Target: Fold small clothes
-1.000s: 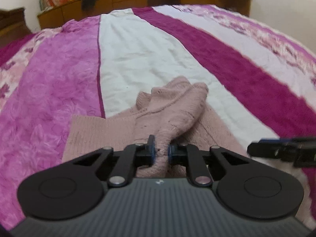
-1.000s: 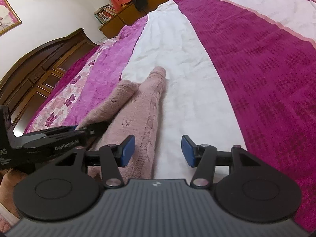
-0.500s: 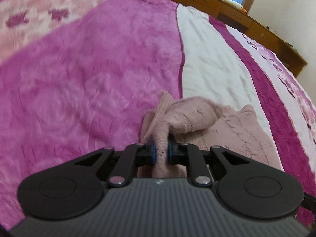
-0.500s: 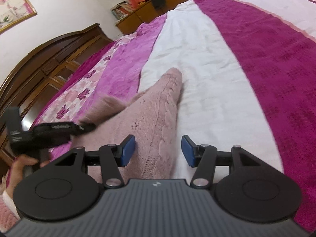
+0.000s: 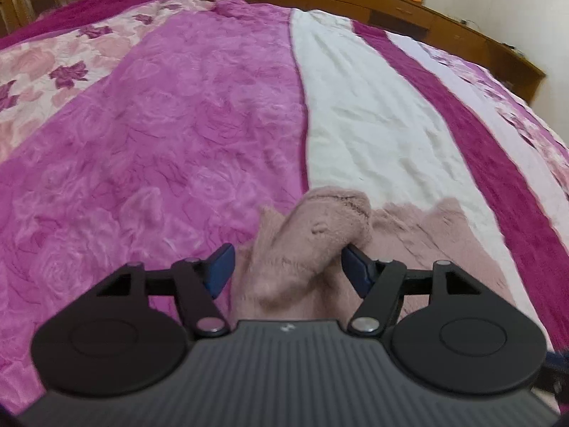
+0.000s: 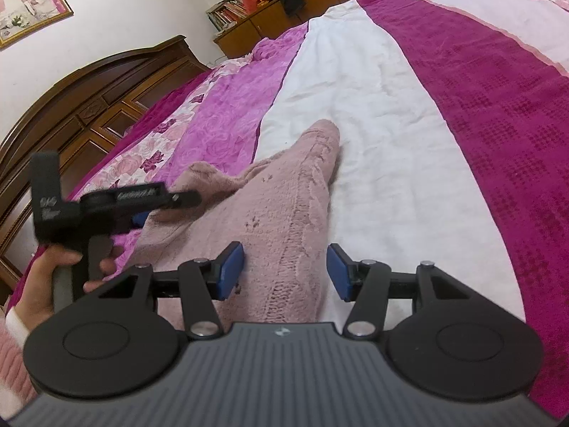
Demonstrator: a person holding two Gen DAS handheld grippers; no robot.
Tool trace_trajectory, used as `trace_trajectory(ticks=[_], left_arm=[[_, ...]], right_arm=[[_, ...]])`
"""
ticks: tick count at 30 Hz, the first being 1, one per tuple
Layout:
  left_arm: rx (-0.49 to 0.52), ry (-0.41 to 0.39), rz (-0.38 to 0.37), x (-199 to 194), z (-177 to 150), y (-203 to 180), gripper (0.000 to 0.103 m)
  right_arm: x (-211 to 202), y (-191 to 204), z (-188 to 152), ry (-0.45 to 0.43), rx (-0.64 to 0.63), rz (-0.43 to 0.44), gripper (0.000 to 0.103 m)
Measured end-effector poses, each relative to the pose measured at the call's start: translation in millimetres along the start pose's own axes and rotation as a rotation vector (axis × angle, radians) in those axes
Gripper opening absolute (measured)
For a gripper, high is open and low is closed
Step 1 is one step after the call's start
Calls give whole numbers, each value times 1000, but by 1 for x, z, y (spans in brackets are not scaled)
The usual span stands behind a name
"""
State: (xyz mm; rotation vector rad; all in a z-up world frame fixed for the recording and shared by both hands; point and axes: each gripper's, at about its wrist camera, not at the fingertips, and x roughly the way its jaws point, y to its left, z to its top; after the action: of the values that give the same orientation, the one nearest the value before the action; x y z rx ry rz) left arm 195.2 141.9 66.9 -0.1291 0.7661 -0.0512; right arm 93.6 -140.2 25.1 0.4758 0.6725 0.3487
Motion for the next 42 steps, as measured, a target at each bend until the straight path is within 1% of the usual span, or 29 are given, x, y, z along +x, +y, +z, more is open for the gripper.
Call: trace_trajectory(ticks=[2, 3, 4, 8, 12, 13, 17, 18, 19, 23, 25, 27, 30, 31, 33, 35, 39, 42], left_arm=[[-18, -8, 80, 7, 1, 3, 67], [-26, -8, 108, 10, 0, 6, 68], [-42, -1, 123, 14, -3, 10, 70], [-109, 16, 98, 18, -14, 28, 70], [-146, 35, 74, 12, -13, 35, 70], [-143, 39, 71, 8, -14, 34, 70], [-69, 30, 104, -17, -17, 23, 67], [-59, 29, 100, -25, -19, 22, 68], [-56, 33, 93, -30, -21, 21, 68], [-79, 72, 26, -51, -31, 20, 69], [-99, 91, -4, -57, -37, 22, 69], [-125, 102, -14, -62, -44, 24, 69], [-148, 122, -23, -63, -51, 27, 72], [-154, 124, -24, -63, -53, 28, 76], [-164, 118, -28, -62, -56, 30, 77], [-181, 125, -50, -60, -58, 32, 77], [-242, 158, -118, -52, -61, 38, 77], [-254, 158, -139, -49, -64, 41, 78]], right_arm=[[1, -1, 1, 2, 1, 3, 60], [1, -1, 1, 3, 1, 5, 60], [1, -1, 1, 4, 1, 7, 60], [4, -3, -1, 10, 8, 18, 60], [4, -4, -1, 11, 12, 18, 60], [4, -4, -1, 11, 10, 16, 60], [4, -8, 1, 11, 22, 19, 62], [4, -9, 2, 12, 30, 19, 62], [4, -9, 2, 12, 37, 19, 65], [2, -12, 2, 14, 59, 29, 72], [2, -15, 4, 23, 74, 36, 73], [2, -19, 5, 35, 109, 46, 73], [5, -27, 8, 59, 168, 71, 78], [7, -29, 9, 72, 181, 77, 79], [12, -32, 10, 96, 197, 90, 80], [18, -34, 10, 113, 201, 99, 80], [29, -39, 9, 136, 238, 133, 81], [38, -43, 9, 149, 256, 153, 83]])
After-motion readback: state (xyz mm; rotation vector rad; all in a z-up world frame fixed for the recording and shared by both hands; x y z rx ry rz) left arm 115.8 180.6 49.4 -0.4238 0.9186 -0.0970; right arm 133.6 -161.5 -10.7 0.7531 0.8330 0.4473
